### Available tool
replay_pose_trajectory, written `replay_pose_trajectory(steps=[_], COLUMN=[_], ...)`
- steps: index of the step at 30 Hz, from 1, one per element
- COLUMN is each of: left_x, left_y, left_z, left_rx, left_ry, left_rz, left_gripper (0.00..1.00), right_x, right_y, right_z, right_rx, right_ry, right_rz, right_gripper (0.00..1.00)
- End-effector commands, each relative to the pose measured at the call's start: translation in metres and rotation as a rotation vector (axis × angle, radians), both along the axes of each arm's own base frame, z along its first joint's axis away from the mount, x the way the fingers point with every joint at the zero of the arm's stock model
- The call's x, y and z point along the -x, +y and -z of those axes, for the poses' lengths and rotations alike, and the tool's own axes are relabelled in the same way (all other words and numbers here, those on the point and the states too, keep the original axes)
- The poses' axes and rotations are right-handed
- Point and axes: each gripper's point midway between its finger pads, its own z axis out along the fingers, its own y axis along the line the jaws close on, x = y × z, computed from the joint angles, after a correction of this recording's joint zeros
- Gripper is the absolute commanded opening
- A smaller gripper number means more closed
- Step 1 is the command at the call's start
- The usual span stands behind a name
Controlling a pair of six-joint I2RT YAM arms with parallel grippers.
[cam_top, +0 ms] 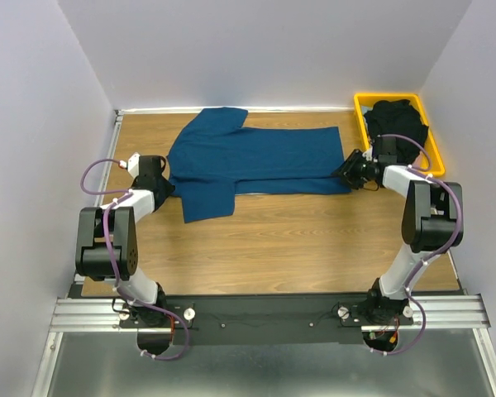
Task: Fold and stack the t-shirts
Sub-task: Fold the tshirt
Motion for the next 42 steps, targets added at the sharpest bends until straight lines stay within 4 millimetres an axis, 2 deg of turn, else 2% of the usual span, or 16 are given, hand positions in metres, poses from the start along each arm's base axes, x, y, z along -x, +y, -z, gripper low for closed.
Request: replay_pose_trajectory(steps=[1,2,5,8,10,15,19,20,24,27,29,33,34,38,40,42], left_x=[-0.005,-0.002,0.009,0.020,0.037,0.059,0.060,0.059,0.057,0.056,0.060,0.067,0.067,0.079,0.089,0.095], left_y=[0.006,0.009,0.021,0.031,0.038,0.044,0.037,0.034,0.030,0.030,0.031,0.025,0.015,-0.015,-0.043,-0.052], left_z=[0.000,0.002,0.009,0.013,0.019,0.026,0.025,0.024,0.011,-0.016,-0.027,-0.049,-0.056,-0.052,-0.041,-0.032], left_rx=[-0.024,-0.036,-0.066,-0.074,-0.067,-0.055,-0.040,-0.025,-0.017,-0.035,-0.045,-0.064,-0.064,-0.061,-0.068,-0.083], left_ry=[-0.010,-0.003,0.033,0.056,0.095,0.142,0.139,0.132,0.089,0.015,-0.006,-0.060,-0.079,-0.034,0.032,0.080], left_rz=[0.008,0.001,-0.007,-0.020,-0.038,-0.043,-0.003,0.013,0.036,0.038,0.031,0.053,0.083,0.176,0.263,0.290], left_gripper=[0.32,0.20,0.00,0.00,0.00,0.00,0.00,0.01,0.24,0.50,0.58,0.63,0.63,0.68,0.68,0.68], right_x=[0.010,0.012,0.025,0.039,0.050,0.062,0.057,0.055,0.048,0.045,0.046,0.049,0.050,0.054,0.056,0.059], right_y=[-0.010,-0.013,-0.021,-0.031,-0.042,-0.058,-0.050,-0.044,-0.033,-0.028,-0.026,-0.026,-0.025,-0.008,0.000,0.009], right_z=[0.031,0.038,0.058,0.071,0.077,0.075,0.063,0.057,0.036,0.014,0.002,-0.012,-0.013,-0.021,-0.022,-0.023], right_rx=[0.043,0.057,0.075,0.079,0.090,0.126,0.104,0.080,0.091,0.099,0.102,0.118,0.117,0.151,0.179,0.189], right_ry=[0.063,0.078,0.134,0.181,0.208,0.224,0.194,0.179,0.141,0.099,0.076,0.046,0.047,0.031,0.029,0.027], right_rz=[0.046,0.055,0.081,0.119,0.160,0.192,0.115,0.090,0.043,0.038,0.041,0.044,0.039,-0.014,-0.037,-0.061], right_gripper=[0.50,0.50,0.49,0.47,0.47,0.47,0.47,0.47,0.47,0.47,0.47,0.47,0.47,0.48,0.48,0.48])
